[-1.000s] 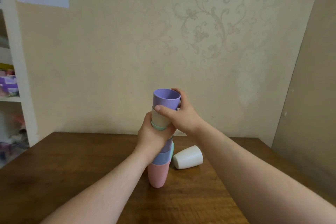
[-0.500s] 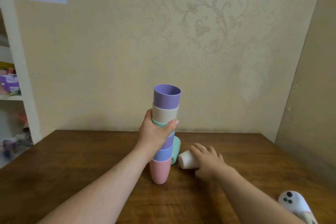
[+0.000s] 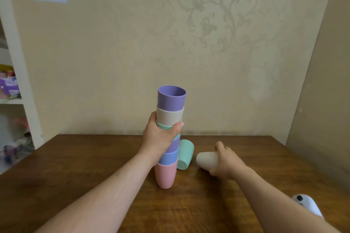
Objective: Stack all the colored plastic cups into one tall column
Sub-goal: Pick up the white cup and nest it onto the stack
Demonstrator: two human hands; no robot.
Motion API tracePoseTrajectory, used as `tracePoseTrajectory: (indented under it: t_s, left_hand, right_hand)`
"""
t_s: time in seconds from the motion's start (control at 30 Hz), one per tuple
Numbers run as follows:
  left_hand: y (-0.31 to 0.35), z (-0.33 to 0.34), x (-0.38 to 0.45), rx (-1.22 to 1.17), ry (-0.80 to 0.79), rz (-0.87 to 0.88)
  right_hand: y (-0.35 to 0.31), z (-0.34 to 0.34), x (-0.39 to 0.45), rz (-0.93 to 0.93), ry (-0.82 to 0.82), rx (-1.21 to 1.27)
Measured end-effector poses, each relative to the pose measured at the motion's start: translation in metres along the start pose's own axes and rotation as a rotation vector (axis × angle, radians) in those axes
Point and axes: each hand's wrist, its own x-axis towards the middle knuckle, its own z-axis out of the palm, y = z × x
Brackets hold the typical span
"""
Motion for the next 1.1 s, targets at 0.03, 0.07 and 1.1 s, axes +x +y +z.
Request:
tracePoseTrajectory:
  t_s: [0.03, 0.07, 1.1]
  left_hand:
    - [0.0, 0.0, 0.0, -0.004, -0.003, 0.001]
    - [0.0, 0.0, 0.0, -0.005, -0.004, 0.003]
    - [0.048, -0.002, 0.027, -0.082, -0.101, 0.077]
  right_hand:
    - [-0.001, -0.001, 0.001, -0.007, 0.02, -0.008]
    - [-0.003, -0.002, 0.002, -0.018, 0.039, -0.023]
    - [-0.041, 0.055, 0.027, 0.048, 0.088, 0.87]
